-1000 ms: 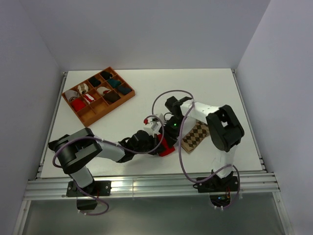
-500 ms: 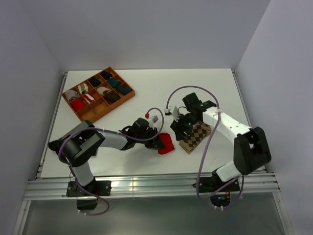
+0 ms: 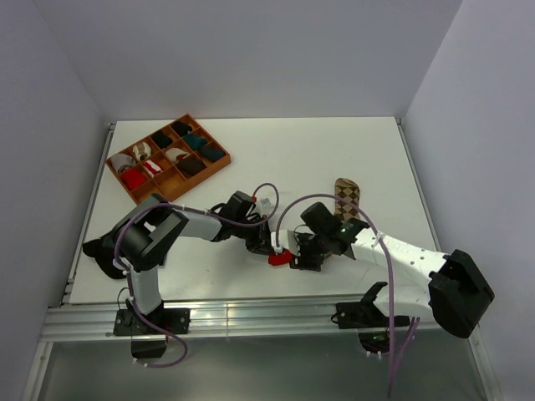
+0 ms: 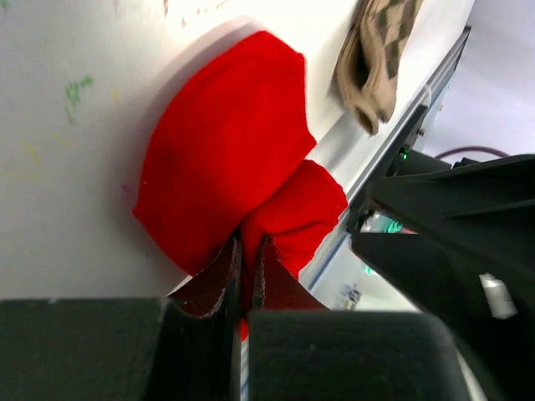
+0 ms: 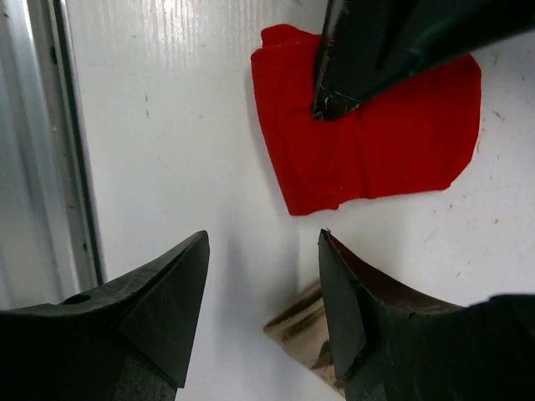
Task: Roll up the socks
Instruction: Roll the sock at the center of the board.
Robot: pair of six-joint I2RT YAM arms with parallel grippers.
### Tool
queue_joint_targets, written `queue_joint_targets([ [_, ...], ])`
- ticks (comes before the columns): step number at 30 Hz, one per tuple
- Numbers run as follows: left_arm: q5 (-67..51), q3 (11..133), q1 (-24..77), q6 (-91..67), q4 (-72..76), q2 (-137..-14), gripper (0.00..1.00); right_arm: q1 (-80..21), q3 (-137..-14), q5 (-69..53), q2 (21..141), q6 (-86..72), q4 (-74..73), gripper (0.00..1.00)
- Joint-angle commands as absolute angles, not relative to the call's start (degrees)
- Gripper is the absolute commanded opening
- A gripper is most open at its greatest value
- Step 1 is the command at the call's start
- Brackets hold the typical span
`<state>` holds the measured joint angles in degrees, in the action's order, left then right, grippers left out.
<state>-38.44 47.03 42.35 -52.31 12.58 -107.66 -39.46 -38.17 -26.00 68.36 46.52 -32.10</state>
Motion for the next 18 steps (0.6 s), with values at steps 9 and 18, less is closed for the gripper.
queue_joint_targets([
  [9,-34.63,46.05,42.89,-49.75,-2.73,-113.20,0.00,-48.59,-30.68,-13.28,64.43,48.16,-13.46,0.63],
  [18,-35.07,46.58,42.89,-49.31,-2.81,-113.99,0.00,-53.70,-30.76,-10.81,66.79,47.55,-12.92,0.62],
])
